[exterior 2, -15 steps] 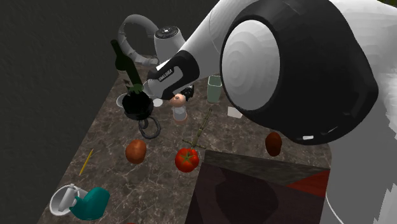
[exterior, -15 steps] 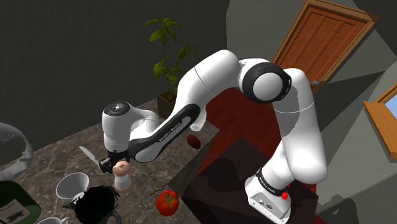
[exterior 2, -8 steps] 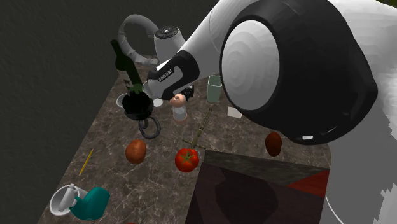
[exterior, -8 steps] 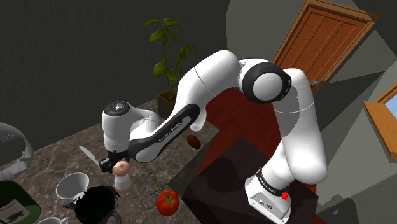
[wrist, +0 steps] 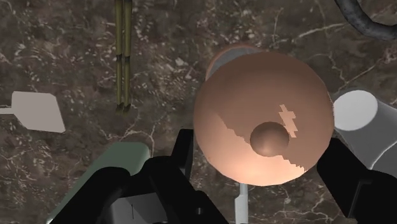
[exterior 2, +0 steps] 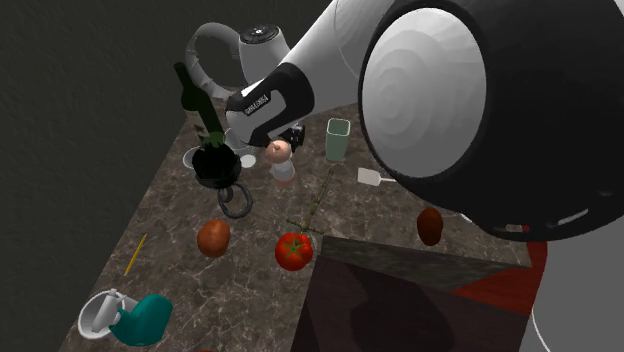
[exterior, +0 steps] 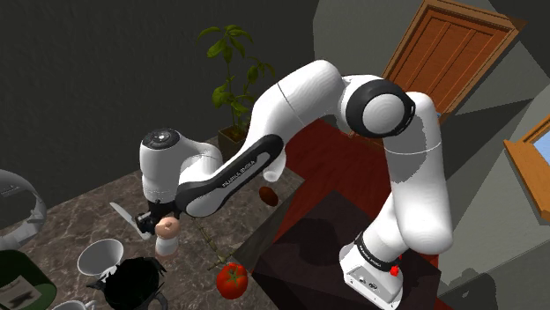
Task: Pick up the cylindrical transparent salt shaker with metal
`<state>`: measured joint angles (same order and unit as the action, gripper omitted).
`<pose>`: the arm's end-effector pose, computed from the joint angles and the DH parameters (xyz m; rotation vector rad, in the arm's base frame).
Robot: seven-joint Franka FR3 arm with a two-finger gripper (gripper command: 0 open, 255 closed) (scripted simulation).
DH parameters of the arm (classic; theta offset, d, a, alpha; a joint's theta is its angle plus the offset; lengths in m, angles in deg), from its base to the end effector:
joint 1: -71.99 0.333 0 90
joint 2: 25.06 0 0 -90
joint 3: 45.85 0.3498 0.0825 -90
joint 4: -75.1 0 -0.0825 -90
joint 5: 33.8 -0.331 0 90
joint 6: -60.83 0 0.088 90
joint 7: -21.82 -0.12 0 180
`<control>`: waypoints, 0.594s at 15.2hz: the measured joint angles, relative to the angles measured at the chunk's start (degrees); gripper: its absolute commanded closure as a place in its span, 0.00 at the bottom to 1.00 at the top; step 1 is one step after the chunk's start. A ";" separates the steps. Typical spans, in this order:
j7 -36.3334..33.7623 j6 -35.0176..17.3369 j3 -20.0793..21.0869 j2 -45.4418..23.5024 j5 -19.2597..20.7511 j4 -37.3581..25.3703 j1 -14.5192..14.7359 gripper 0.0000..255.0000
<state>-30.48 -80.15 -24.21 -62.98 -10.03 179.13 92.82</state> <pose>0.4920 0.4077 0.2512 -3.1261 -0.1080 -0.1008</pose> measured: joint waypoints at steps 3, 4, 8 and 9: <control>0.59 1.21 0.71 1.73 -0.80 0.49 -0.62 1.00; 0.76 1.80 0.95 2.18 -1.09 0.33 -0.72 1.00; 1.55 3.82 1.94 4.46 -2.30 0.52 -1.42 1.00; 1.63 4.11 2.09 4.82 -2.47 0.56 -1.49 1.00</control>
